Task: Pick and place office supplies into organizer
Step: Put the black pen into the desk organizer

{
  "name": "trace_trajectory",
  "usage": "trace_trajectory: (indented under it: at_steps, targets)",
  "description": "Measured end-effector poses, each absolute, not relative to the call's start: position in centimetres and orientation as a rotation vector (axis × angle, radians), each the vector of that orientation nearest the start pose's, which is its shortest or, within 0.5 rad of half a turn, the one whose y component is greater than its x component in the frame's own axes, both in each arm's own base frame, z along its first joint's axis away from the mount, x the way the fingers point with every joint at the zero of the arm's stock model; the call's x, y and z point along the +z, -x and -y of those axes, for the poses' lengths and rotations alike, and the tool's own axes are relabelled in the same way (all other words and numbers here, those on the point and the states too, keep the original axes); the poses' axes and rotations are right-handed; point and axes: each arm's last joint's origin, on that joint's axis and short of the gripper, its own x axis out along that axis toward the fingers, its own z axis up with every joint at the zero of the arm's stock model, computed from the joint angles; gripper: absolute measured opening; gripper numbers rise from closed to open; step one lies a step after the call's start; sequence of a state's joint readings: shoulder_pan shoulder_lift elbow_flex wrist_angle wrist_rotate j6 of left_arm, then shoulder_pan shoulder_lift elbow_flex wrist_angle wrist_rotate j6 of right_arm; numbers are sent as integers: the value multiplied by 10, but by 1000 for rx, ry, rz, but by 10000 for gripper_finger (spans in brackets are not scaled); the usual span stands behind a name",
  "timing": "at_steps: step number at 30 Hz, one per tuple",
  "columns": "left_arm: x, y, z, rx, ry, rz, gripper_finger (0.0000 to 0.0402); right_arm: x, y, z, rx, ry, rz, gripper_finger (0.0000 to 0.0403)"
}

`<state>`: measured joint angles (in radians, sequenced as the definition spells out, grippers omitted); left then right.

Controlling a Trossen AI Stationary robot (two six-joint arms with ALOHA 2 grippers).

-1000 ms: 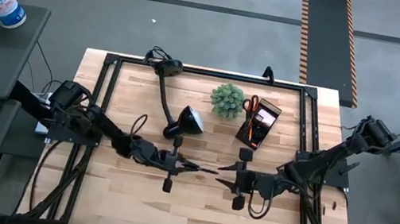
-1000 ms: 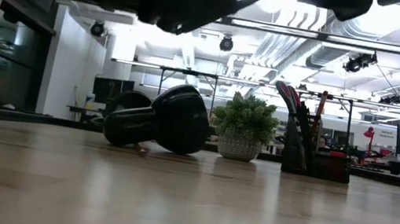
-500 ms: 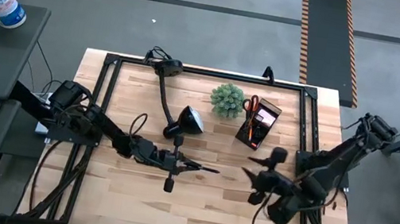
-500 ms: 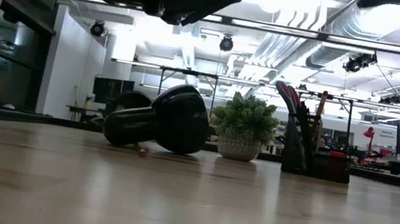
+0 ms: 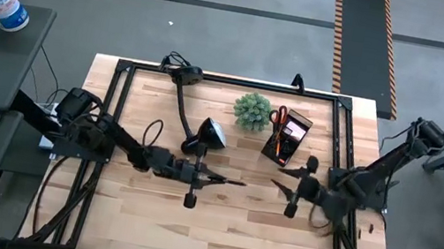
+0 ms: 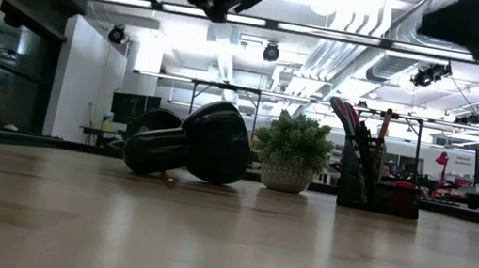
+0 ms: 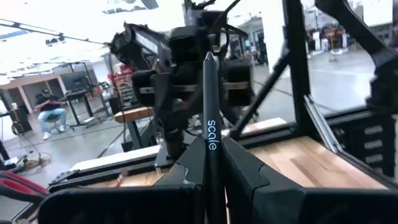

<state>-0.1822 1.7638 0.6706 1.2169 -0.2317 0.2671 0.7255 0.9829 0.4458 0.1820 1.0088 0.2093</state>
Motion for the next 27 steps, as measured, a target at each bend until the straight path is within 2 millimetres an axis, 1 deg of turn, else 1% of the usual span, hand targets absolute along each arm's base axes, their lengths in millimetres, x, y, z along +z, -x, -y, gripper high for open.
trace_trajectory:
  at_steps: [3,5,10,15,21,27]
  targets:
    - [191,-333,47,42,-232,144,16,226,-165,-104,-125,58,-45,165]
    - [197,-337,45,21,-234,167,16,228,-168,-99,-79,69,21,165]
    - [209,-346,42,-7,-254,208,16,236,-175,-88,-69,84,101,165]
    - [219,-353,43,-3,-292,222,17,243,-179,-81,19,91,183,165]
    - [228,-363,32,20,-276,214,17,247,-182,-76,87,93,229,165]
    - [236,-367,23,15,-257,242,17,250,-182,-75,90,104,256,165]
